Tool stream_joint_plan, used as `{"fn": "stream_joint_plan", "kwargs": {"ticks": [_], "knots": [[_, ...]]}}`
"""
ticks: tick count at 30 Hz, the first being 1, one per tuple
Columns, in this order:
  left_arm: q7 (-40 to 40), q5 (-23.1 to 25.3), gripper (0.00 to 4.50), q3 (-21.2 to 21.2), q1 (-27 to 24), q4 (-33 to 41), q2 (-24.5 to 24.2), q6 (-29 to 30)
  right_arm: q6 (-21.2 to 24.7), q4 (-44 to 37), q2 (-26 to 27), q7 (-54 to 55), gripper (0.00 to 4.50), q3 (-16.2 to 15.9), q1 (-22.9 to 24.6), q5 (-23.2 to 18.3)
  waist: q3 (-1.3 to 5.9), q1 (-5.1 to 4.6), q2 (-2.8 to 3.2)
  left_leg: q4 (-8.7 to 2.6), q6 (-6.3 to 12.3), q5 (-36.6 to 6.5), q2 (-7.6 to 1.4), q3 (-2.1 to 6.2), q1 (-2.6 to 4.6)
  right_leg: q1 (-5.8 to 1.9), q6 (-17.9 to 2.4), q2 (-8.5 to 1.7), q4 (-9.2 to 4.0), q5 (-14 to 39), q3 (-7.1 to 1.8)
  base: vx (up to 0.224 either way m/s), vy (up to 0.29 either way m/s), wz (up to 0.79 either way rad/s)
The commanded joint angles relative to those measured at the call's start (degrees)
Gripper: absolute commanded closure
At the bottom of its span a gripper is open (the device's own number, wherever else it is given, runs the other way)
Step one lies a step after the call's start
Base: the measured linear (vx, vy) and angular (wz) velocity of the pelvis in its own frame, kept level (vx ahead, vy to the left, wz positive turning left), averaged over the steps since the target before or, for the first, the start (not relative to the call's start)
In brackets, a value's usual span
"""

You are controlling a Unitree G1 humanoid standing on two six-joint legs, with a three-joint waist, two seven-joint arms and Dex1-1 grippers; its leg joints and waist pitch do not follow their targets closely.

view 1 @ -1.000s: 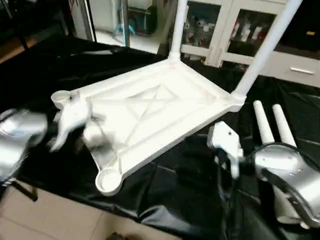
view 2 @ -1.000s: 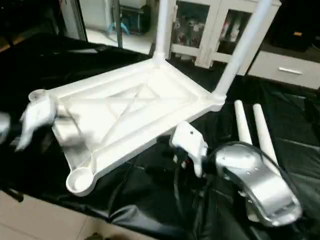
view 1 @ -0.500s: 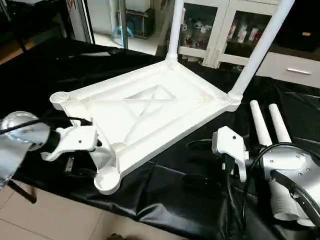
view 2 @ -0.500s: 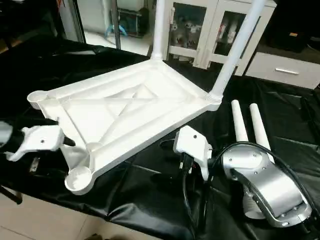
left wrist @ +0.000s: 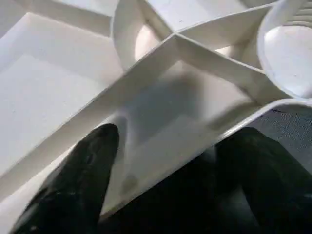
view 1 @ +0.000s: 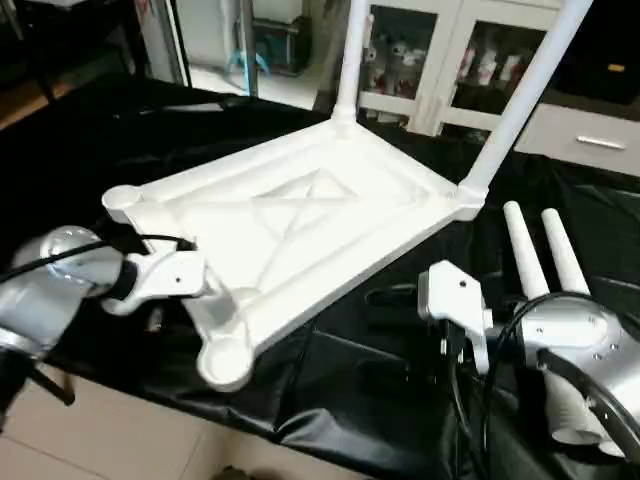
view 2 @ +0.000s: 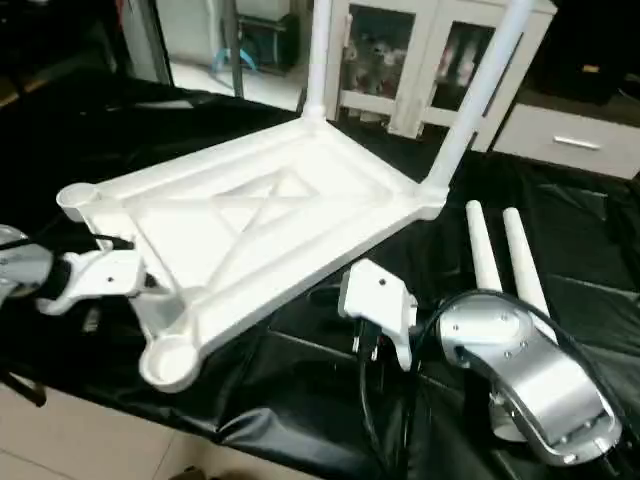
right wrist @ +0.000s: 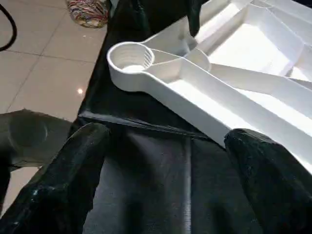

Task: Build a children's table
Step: Rotate table base

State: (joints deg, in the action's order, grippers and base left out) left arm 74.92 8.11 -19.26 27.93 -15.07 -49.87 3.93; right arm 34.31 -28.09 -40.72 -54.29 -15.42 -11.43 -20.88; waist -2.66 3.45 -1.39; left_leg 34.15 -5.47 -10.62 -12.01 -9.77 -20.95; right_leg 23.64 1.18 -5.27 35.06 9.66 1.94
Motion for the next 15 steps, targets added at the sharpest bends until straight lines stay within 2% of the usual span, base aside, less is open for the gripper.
{"fn": "stream_joint_plan", "kwargs": {"ticks": [1, 4, 9, 12, 15], "knots": [[0.57, -0.63, 0.80, -0.70, 1.41, -0.32, 0.23, -0.46, 0.61, -1.40, -0.77, -0.75, 0.32, -0.07, -0.03, -0.79, 3.29, -0.15, 1.03, -4.72, -1.91, -17.95, -0.57, -0.20, 0.92, -2.23, -10.97, -1.33, -3.56, 13.06, -1.59, 0.000, 0.000, 0.00], [0.72, -0.24, 1.04, -0.83, 2.04, -1.63, 0.98, -0.54, 0.85, -1.85, -0.92, -1.25, 0.32, -0.41, -0.16, -1.19, 3.24, -0.17, 1.11, -4.68, -1.96, -19.17, -0.61, -0.19, 1.15, -1.98, -10.67, -1.39, -3.78, 14.98, -1.63, 0.000, 0.000, 0.00], [1.00, -0.31, 1.44, -0.64, 2.46, -2.63, 1.83, 0.82, 0.72, -1.60, -0.50, -1.19, 0.32, -0.80, -0.32, -0.98, 3.21, -0.05, 0.80, -4.73, -2.04, -19.10, -0.65, -0.13, 1.01, -1.98, -10.09, -1.45, -3.88, 16.44, -1.63, 0.000, 0.000, 0.00], [0.63, -0.02, 1.82, -0.67, 2.17, -2.40, 2.30, 3.04, 0.84, -1.29, 0.08, -0.85, 0.32, -1.08, -0.64, -0.80, 3.20, 0.01, 0.78, -4.71, -2.04, -19.08, -0.64, -0.13, 1.04, -1.90, -9.99, -1.47, -3.91, 16.66, -1.62, 0.000, 0.000, 0.00], [-0.09, 0.26, 1.99, -0.60, 1.97, -2.49, 2.69, 4.04, 0.82, -1.17, 0.24, -0.69, 0.32, -1.15, -0.74, -0.75, 3.17, 0.05, 0.81, -4.76, -2.05, -18.92, -0.64, -0.10, 1.02, -1.93, -10.04, -1.44, -3.89, 16.67, -1.61, 0.000, 0.000, 0.00]]}}
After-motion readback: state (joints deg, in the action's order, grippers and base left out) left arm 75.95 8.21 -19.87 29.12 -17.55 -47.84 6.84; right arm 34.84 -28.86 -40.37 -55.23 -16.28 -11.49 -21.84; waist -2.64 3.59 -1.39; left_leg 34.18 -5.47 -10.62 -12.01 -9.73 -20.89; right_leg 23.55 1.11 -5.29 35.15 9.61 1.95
